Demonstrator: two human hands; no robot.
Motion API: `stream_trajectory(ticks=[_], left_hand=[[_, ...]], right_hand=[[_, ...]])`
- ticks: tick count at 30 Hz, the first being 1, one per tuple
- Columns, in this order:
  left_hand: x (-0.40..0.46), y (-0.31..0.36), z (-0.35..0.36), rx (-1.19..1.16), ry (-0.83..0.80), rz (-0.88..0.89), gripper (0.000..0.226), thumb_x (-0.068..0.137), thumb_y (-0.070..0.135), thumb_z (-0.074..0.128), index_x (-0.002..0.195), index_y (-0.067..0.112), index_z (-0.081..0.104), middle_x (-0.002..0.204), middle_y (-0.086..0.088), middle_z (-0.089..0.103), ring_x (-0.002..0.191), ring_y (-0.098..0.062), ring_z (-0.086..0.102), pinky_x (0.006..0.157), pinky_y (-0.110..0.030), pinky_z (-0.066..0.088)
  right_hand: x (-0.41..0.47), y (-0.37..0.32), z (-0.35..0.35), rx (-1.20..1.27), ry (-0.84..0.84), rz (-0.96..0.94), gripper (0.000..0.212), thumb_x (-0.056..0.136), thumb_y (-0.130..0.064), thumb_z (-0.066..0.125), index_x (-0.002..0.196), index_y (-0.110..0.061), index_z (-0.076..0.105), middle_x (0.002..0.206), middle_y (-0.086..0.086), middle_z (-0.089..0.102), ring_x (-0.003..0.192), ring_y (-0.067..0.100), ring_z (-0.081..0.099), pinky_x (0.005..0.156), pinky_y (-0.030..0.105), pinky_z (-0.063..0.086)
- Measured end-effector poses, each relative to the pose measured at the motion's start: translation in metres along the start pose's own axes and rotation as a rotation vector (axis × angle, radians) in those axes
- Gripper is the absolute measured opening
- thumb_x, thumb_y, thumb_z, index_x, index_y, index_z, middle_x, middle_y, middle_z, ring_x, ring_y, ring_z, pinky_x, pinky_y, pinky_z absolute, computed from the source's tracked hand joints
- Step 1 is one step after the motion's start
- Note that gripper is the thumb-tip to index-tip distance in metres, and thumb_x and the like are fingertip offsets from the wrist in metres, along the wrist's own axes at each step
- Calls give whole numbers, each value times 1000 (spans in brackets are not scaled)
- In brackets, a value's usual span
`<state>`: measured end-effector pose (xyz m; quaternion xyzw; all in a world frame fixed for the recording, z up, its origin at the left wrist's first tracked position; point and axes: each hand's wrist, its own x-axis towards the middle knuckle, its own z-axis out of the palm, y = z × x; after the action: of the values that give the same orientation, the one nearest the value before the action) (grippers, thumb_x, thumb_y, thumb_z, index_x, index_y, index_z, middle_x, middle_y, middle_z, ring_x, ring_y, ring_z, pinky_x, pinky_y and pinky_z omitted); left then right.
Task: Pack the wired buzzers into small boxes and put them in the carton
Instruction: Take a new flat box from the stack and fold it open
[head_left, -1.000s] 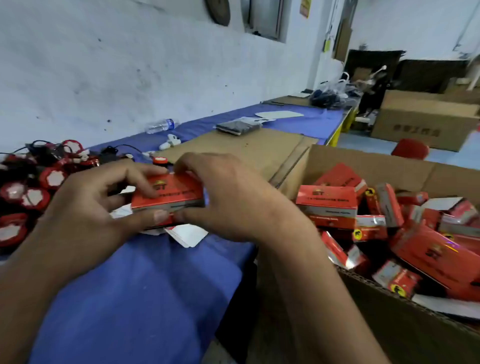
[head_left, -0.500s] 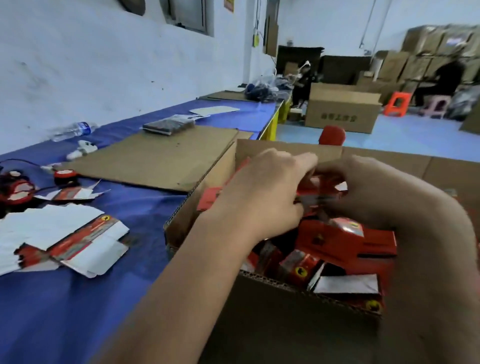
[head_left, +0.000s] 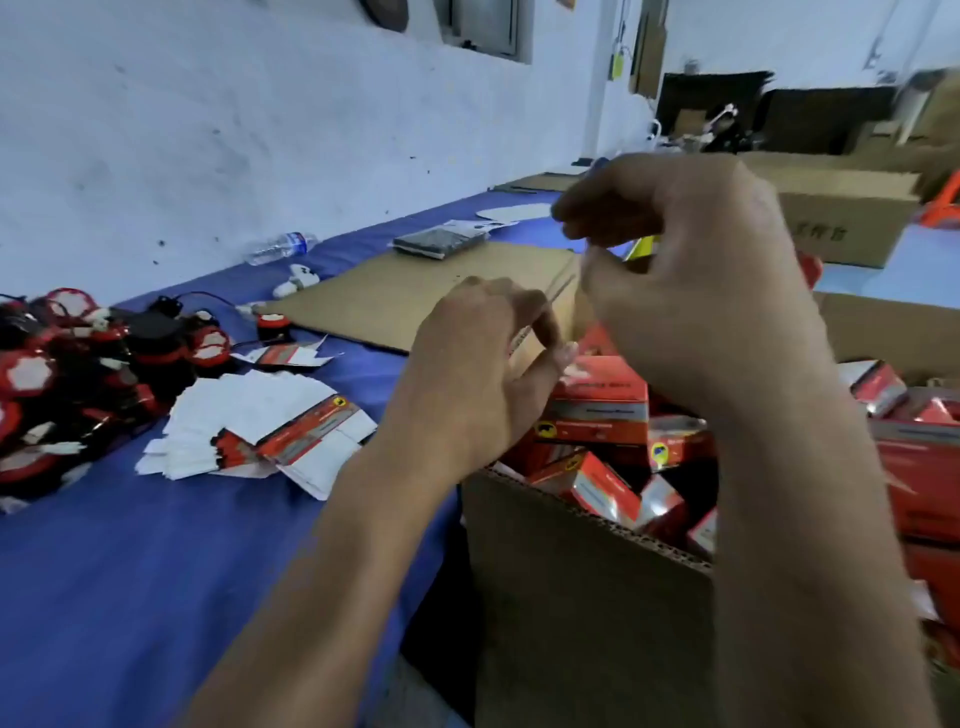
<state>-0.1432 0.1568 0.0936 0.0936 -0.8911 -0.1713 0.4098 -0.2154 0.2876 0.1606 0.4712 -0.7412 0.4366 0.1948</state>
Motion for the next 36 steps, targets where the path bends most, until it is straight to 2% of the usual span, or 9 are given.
stream_trajectory(ticks=[2, 5, 8, 12, 16, 25, 30, 32, 36], left_hand=[[-24, -24, -11, 17, 128, -108, 24, 80, 12, 69, 79, 32, 55, 72, 8, 63, 76, -16, 57, 68, -34, 44], [-60, -70, -16, -181, 130, -433, 17, 89, -18, 59, 106, -18, 61, 72, 19, 73, 79, 4, 70, 70, -10, 47], [-89, -119, -23, -80, 216, -761, 33, 90, -8, 61, 68, 17, 58, 70, -4, 69, 79, -29, 70, 64, -30, 49], [-108, -167, -25, -91, 365, -1106, 10, 86, 2, 64, 90, 9, 68, 86, 2, 67, 92, -26, 63, 62, -15, 40], [-105, -178, -20, -152, 379, -1142, 25, 79, -6, 53, 93, 14, 60, 104, -9, 69, 101, -30, 64, 90, -40, 54], [-107, -191, -14, -157, 489, -1176, 11, 90, 7, 58, 99, 12, 61, 109, -6, 68, 104, -28, 61, 84, -33, 45], [-100, -189, -22, -162, 538, -1182, 15, 99, 27, 55, 100, 13, 61, 113, -8, 66, 101, -28, 62, 81, -35, 45], [-98, -188, -32, -251, 609, -1188, 29, 104, 35, 50, 107, 9, 63, 115, -11, 68, 106, -31, 64, 87, -37, 50], [-111, -189, -77, -989, 848, -1198, 62, 108, 55, 36, 119, 3, 68, 110, -20, 76, 91, -31, 76, 71, -36, 64]], right_hand=[[-5, -34, 47, 200, 8, -73, 31, 80, -2, 59, 95, -23, 76, 85, -12, 72, 86, 4, 68, 73, 31, 57], [-12, -57, 119, 371, -108, -61, 23, 78, -5, 60, 86, -20, 75, 76, -8, 72, 76, 12, 68, 69, 38, 56], [-17, -47, 200, 303, -291, 131, 22, 80, -8, 58, 87, -20, 74, 75, -2, 71, 76, 22, 66, 68, 38, 55], [-35, -17, 285, -17, -489, 184, 26, 93, -28, 62, 115, -15, 67, 117, 10, 69, 117, 31, 58, 91, 41, 51], [-48, -5, 327, -102, -759, 110, 54, 97, -32, 57, 143, -8, 45, 152, 14, 43, 145, 31, 34, 114, 42, 36], [-43, -19, 321, -238, -796, -214, 26, 92, -6, 52, 109, -15, 69, 107, 7, 72, 98, 29, 67, 72, 35, 49], [-38, -31, 314, -245, -538, 35, 11, 87, -5, 56, 87, -16, 59, 94, 9, 71, 81, 30, 64, 62, 35, 43], [-38, -32, 316, -226, -315, 31, 19, 86, -7, 58, 96, -18, 68, 97, 6, 73, 93, 30, 64, 78, 38, 48], [-46, -50, 317, 173, -45, -110, 35, 77, -5, 60, 98, -23, 81, 106, -5, 76, 115, 27, 54, 101, 46, 38]])
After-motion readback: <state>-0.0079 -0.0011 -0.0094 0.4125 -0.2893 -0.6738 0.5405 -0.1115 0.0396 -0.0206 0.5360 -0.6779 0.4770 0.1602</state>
